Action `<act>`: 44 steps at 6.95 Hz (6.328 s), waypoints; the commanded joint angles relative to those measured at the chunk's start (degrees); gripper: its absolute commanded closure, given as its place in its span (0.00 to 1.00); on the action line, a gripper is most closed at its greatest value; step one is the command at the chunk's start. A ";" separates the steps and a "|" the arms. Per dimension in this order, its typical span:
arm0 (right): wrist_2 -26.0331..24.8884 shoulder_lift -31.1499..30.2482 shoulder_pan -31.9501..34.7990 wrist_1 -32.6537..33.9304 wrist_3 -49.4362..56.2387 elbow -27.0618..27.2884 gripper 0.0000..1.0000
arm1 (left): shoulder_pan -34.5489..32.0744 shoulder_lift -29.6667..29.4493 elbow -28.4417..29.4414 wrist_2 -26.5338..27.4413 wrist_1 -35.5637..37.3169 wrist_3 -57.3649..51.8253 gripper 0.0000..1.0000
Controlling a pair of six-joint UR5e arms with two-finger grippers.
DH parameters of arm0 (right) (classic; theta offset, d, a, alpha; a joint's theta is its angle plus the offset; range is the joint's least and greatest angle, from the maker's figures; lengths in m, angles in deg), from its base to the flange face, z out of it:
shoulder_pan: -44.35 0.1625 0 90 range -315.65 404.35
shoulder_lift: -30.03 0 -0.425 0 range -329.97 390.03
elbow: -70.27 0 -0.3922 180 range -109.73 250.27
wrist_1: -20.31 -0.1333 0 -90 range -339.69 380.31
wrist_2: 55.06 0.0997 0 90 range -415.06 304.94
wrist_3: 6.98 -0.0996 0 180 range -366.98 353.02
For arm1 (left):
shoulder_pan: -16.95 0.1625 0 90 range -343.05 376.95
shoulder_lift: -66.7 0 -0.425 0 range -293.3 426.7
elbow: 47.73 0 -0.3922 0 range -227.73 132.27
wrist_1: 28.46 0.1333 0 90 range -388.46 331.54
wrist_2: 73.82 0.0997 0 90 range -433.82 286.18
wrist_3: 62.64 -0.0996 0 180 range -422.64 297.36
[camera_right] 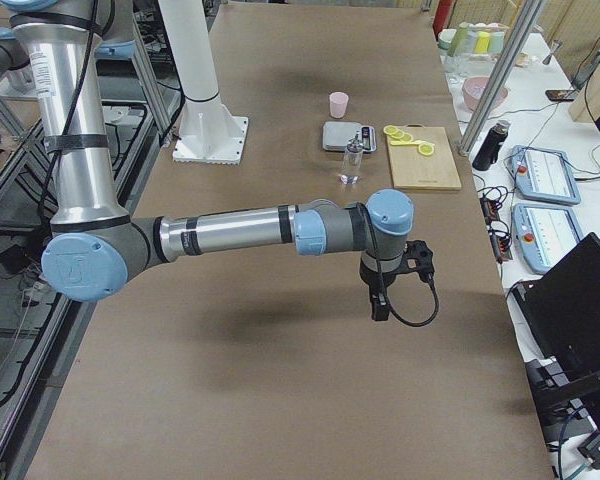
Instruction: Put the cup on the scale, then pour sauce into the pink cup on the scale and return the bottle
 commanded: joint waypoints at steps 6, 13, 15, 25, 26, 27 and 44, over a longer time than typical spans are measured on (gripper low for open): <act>0.00 0.28 -0.06 0.00 -0.44 -0.17 0.00 | 4.24 1.90 -6.91 -2.36 -1.87 9.28 0.03; 0.09 0.64 -0.06 0.00 -0.70 -0.17 0.00 | 4.07 1.99 -2.07 -2.18 -1.35 -0.40 0.03; 0.18 0.64 -0.06 0.00 -0.71 -0.17 0.00 | 5.90 -0.54 -3.21 -0.08 -1.34 7.09 0.03; 0.70 1.60 -2.08 -0.09 -1.06 0.44 0.00 | 41.49 -13.37 -13.33 12.50 -1.09 49.77 0.04; 0.70 1.60 -2.35 -0.09 -1.06 0.35 0.00 | 43.86 -15.04 -12.72 12.59 0.05 51.09 0.05; 0.70 1.60 -2.52 -0.09 -1.06 0.27 0.00 | 46.23 -18.10 -12.62 12.85 4.85 51.45 0.05; 0.70 1.69 -3.23 -0.09 -0.97 -0.09 0.00 | 50.74 -23.76 -1.11 15.22 4.19 47.94 0.75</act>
